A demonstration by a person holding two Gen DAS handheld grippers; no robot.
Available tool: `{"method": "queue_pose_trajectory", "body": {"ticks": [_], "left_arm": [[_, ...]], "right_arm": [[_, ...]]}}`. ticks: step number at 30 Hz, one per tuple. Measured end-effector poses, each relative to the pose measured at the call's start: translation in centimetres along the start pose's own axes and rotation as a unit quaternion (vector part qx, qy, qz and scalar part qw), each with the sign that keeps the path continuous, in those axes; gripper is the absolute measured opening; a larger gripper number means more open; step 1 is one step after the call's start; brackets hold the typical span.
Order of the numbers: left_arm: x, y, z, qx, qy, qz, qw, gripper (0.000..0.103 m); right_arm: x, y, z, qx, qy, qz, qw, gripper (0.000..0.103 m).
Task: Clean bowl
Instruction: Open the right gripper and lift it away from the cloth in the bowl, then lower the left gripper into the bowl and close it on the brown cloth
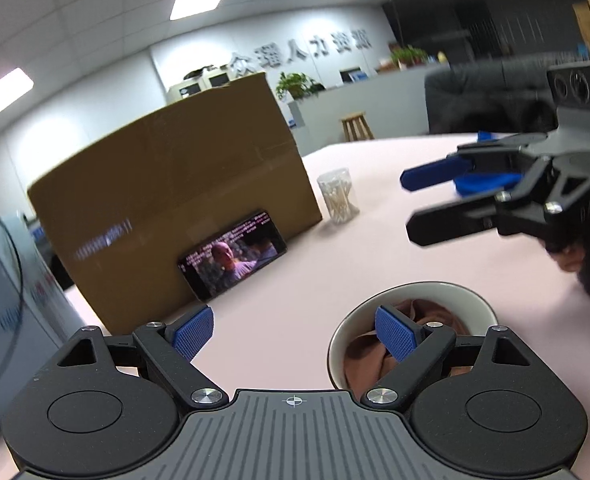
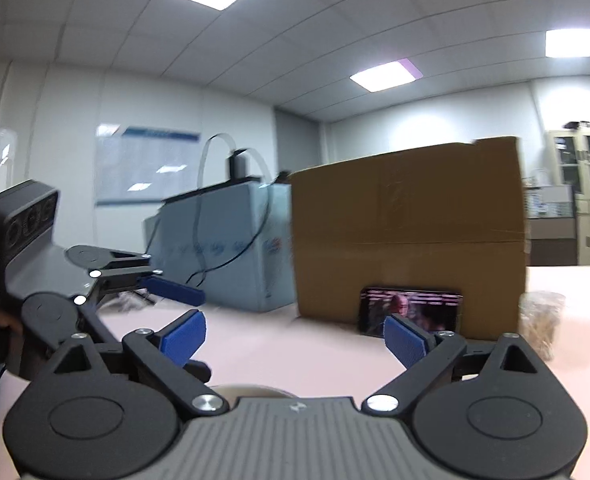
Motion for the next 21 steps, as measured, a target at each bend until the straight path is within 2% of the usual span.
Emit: {"method": "queue_pose_trajectory", "body": {"ticks": [3,5,8,10,14,18,21], "left_arm": [[-0.5,-1.0,0.0,-0.005,0.005,0.05,0.9987,0.09],[-0.7,-1.7,0.0,-0.006,0.01,0.081,0.9966,0.09],[-1.0,-2.6,0.0,0.013,0.019,0.1,0.9948,0.088],[-1.0,-3.2,0.0,0.025,0.031,0.118,0.9923,0.083],[-0.8,-3.9,0.6,0.056,0.051,0.141,0.9871,0.081],[-0.8,-4.2,0.9,0.085,0.067,0.143,0.9837,0.066],[-0.4,-4.6,1.5,0.102,0.079,0.151,0.98,0.066]], "right_arm": [[0.5,-1.1,-0.2,0.026,-0.002,0.045,0.999,0.099],[0.4,-1.4,-0.3,0.041,-0.005,0.05,0.998,0.099],[0.7,-2.3,-0.4,0.055,-0.007,0.074,0.996,0.099],[0.9,-2.7,-0.2,0.056,-0.001,0.084,0.995,0.1],[1.1,-3.1,0.1,0.06,0.006,0.083,0.995,0.1],[1.7,-3.4,0.4,0.064,0.014,0.088,0.994,0.1],[2.0,-3.5,0.5,0.062,0.017,0.087,0.994,0.1]]}}
Point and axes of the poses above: each gripper's, at about its wrist camera, not at the fingertips, and z roughly the way its jaws point, y to its left, x to its underside, the point moved 7 cm from there along z, roughly the way its jaws point, and after that the axes turned 6 degrees about -x, right-handed, at the moved point
